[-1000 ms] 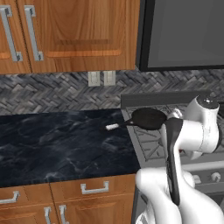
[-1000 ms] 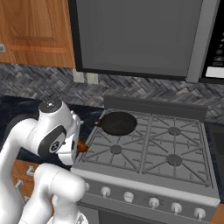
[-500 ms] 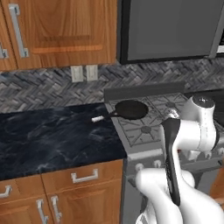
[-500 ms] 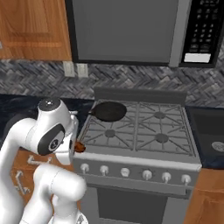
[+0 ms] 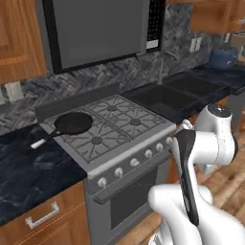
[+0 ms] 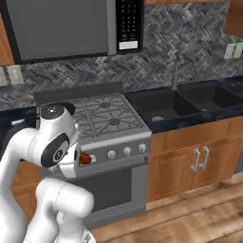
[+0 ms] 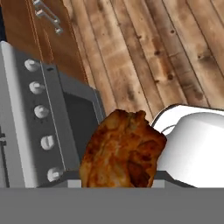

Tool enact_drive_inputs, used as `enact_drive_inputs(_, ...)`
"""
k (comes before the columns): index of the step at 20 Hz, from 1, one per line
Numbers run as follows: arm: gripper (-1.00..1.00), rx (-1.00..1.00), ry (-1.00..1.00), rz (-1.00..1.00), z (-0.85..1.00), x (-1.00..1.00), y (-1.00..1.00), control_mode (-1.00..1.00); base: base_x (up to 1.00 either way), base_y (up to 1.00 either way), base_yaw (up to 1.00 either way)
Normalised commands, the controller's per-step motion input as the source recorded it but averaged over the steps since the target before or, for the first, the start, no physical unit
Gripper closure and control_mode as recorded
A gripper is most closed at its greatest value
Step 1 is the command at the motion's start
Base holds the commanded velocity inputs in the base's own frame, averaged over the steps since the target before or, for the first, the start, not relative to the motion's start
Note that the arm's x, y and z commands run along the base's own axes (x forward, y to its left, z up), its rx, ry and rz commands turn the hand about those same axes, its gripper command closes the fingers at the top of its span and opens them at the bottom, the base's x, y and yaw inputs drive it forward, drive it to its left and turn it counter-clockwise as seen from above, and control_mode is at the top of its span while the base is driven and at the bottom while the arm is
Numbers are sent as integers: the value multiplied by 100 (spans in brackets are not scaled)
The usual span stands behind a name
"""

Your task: Take the chicken drumsticks from the pan and place one on each plate on the dining counter.

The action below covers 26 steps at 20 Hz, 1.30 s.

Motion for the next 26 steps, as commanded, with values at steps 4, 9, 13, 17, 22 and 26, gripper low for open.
enact_drive_inputs(4, 100, 0, 0, 0, 0, 0, 0, 100, -40, 3, -91)
enact_drive_inputs(9, 100, 0, 0, 0, 0, 0, 0, 100, -49, 0, -87)
enact_drive_inputs(13, 100, 0, 0, 0, 0, 0, 0, 100, -82, 0, -77)
enact_drive_inputs(17, 100, 0, 0, 0, 0, 0, 0, 100, -100, 0, -64)
enact_drive_inputs(22, 100, 0, 0, 0, 0, 0, 0, 100, -100, 0, -47)
enact_drive_inputs(26, 100, 0, 0, 0, 0, 0, 0, 100, -100, 0, -29)
